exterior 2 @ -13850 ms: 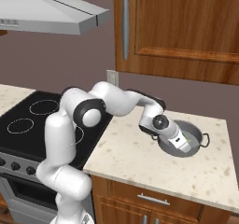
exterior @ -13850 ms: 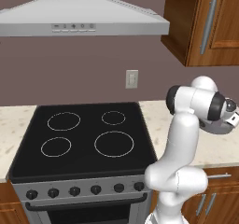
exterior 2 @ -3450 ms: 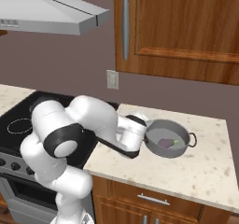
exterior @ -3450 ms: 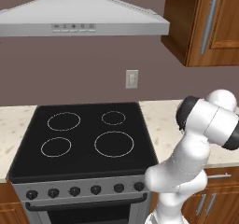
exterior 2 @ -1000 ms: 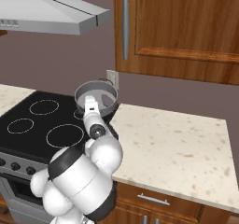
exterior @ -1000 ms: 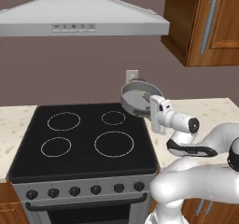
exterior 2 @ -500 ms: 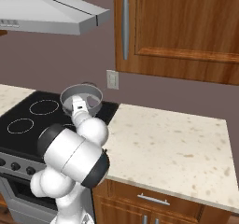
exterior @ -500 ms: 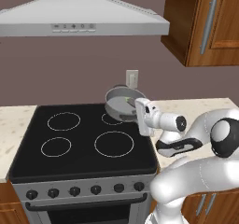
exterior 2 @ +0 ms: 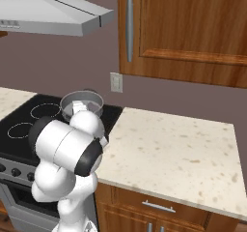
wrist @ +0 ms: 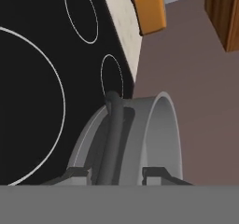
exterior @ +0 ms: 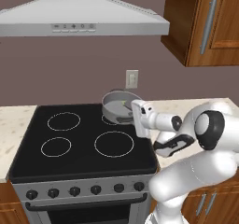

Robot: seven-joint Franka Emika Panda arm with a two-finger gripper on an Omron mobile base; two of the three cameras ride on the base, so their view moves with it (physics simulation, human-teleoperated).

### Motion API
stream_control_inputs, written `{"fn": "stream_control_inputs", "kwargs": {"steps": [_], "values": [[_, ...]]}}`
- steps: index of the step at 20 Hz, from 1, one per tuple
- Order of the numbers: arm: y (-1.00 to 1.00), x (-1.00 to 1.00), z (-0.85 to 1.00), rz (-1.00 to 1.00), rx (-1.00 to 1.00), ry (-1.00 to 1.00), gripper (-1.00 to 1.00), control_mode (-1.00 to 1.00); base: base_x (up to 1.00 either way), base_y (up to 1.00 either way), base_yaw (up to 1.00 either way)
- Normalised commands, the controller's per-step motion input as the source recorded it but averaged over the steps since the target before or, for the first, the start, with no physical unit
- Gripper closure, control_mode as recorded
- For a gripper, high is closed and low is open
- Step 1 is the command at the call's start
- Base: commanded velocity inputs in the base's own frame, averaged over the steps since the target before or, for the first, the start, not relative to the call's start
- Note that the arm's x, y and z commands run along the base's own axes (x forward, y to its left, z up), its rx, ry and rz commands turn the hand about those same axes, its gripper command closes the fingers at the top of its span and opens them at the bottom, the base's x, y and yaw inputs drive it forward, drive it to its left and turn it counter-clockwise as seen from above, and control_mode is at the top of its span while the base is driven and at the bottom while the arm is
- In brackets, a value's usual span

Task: Turn on the sink faucet. Then move the eggplant from the counter to the sink. Turn off the sink. Move the vegetable from the sink to the pot next to the stove. Finally move the pot to the rear right burner.

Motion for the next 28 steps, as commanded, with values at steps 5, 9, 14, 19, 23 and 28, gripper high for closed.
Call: {"fn": "stream_control_inputs", "kwargs": {"steps": [5, 9, 14, 19, 23, 28], "values": [[0.00, 0.23, -0.01, 0.00, -0.07, 0.06, 1.00, -1.00, 0.00, 0.00, 0.00], [0.00, 0.28, 0.00, 0.00, -0.10, 0.12, 1.00, -1.00, 0.00, 0.00, 0.00], [0.00, 0.20, 0.00, 0.00, -0.07, 0.10, 1.00, -1.00, 0.00, 0.00, 0.00], [0.00, 0.23, -0.01, 0.00, -0.03, 0.07, 1.00, -1.00, 0.00, 0.00, 0.00], [0.00, 0.22, -0.02, 0.00, -0.02, 0.08, 1.00, -1.00, 0.00, 0.00, 0.00], [0.04, 0.14, -0.13, 0.02, -0.02, 0.09, 1.00, -1.00, 0.00, 0.00, 0.00]]}}
